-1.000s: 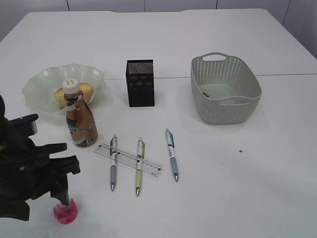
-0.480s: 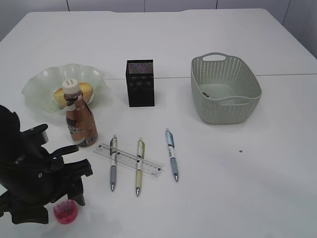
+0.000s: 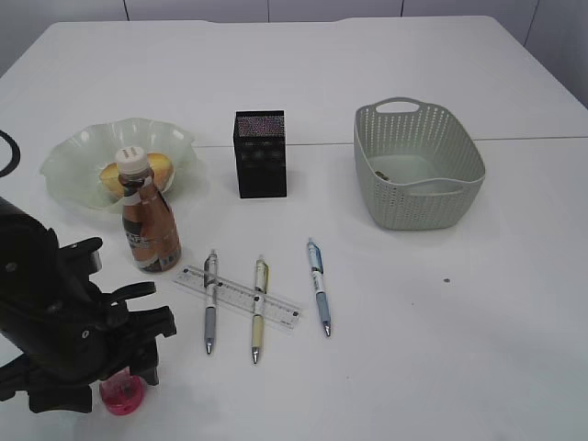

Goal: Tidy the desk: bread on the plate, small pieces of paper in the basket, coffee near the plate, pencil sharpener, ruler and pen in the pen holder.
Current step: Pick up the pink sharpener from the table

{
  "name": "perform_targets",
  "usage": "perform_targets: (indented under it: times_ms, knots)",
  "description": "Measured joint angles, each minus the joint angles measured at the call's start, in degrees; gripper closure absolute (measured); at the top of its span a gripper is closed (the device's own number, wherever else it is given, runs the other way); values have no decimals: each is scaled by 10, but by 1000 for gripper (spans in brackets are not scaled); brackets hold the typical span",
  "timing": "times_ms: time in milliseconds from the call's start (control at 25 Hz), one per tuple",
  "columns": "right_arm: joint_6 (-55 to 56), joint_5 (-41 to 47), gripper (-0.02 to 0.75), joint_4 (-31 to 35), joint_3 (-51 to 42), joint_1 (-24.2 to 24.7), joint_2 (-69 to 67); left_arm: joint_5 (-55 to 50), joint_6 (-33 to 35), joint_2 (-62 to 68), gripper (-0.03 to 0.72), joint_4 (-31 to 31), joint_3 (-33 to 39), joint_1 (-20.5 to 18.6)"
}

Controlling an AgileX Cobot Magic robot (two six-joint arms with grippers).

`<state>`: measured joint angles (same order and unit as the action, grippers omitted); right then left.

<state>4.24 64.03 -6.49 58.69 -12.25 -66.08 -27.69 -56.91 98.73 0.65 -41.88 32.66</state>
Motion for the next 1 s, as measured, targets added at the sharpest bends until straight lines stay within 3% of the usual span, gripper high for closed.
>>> perform_targets:
  times_ms: [240,760,840,1000]
  knots:
    - [0,0,311,-1,0,0,0,14,-29,5,162,31,0,0]
    - [0,-1,311,-12,0,0,0,35,-34,38,167,36,0,0]
    - [0,-1,311,-12,0,0,0,39,-34,38,196,36,0,0]
    - [0,-1,311,-12,0,0,0,40,-34,39,335,36,0,0]
